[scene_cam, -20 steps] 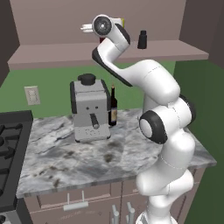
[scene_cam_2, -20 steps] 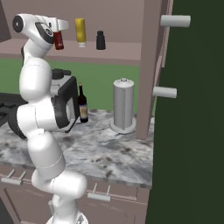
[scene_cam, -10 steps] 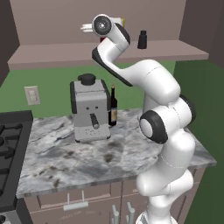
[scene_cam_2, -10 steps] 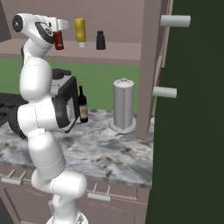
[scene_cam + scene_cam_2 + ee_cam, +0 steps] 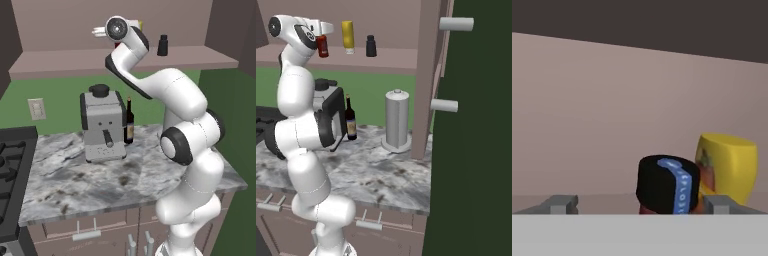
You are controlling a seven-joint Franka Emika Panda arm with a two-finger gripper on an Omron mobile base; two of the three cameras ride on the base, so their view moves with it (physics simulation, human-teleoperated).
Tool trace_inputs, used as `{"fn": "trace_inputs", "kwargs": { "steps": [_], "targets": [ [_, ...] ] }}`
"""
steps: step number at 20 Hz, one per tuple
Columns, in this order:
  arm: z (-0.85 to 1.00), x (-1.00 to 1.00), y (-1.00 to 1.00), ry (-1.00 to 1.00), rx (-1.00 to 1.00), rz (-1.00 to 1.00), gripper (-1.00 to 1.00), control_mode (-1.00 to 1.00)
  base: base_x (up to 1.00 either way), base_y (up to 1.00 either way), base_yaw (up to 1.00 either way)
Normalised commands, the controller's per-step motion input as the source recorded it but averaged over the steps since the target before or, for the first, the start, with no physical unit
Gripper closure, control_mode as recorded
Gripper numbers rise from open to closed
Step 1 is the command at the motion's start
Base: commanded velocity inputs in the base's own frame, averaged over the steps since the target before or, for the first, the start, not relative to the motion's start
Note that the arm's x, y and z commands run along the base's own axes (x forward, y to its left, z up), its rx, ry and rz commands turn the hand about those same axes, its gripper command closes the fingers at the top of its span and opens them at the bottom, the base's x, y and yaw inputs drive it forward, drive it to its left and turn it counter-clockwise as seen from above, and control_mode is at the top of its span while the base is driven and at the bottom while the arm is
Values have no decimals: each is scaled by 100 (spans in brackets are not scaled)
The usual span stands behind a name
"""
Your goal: There are various items on the counter. Only move the condiments/shakers into the cabinet.
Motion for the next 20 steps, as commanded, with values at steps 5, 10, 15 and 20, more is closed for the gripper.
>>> {"fn": "trace_inputs", "kwargs": {
  "steps": [5,10,15,20],
  "targets": [
    [0,-21,0,-5,0,0,-100,-100,0,0,0],
    [0,-46,0,-6,0,0,-100,-100,0,0,0],
    [-4,-71,0,-5,0,0,-100,-100,0,0,0],
    [-6,-95,0,-7,0,-4,-100,-100,0,0,0]
  ]
}}
